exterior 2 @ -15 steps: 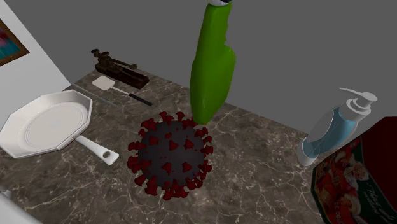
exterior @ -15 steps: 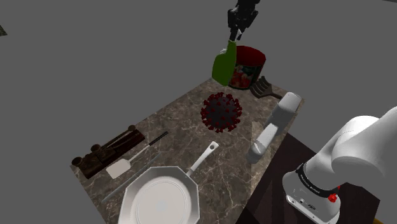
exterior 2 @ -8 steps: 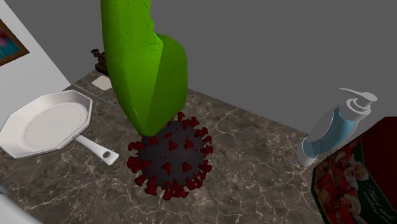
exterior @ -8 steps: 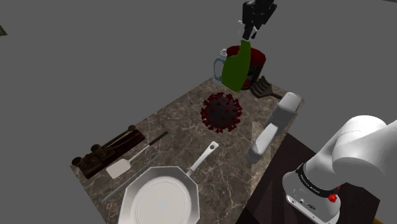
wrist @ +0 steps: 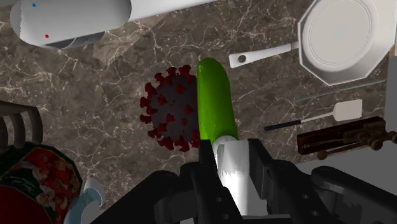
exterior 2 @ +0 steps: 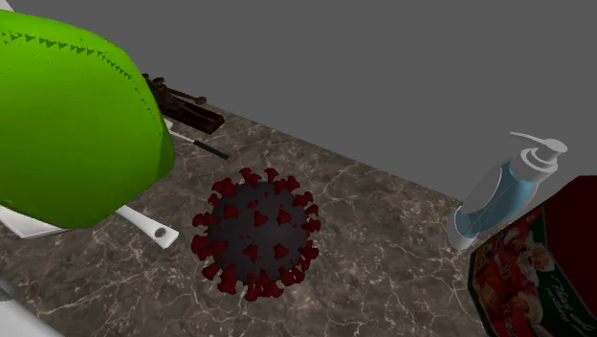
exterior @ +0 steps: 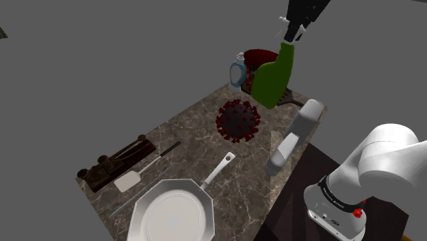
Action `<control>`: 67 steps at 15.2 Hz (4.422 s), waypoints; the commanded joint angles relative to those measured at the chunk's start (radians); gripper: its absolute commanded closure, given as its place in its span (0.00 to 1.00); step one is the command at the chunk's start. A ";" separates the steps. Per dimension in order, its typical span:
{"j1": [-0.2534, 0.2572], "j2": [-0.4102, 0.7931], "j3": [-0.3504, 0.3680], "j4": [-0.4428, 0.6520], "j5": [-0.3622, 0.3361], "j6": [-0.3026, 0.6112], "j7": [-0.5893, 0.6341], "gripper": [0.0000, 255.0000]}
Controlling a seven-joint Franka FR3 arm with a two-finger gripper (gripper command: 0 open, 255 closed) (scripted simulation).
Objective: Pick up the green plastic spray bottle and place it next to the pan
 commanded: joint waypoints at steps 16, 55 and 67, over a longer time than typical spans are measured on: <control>0.021 -0.177 0.047 -0.234 0.038 0.060 0.049 1.00; 0.046 -0.281 0.093 -0.823 0.090 0.545 0.024 1.00; 0.052 -0.263 0.103 -0.892 0.102 0.632 0.021 1.00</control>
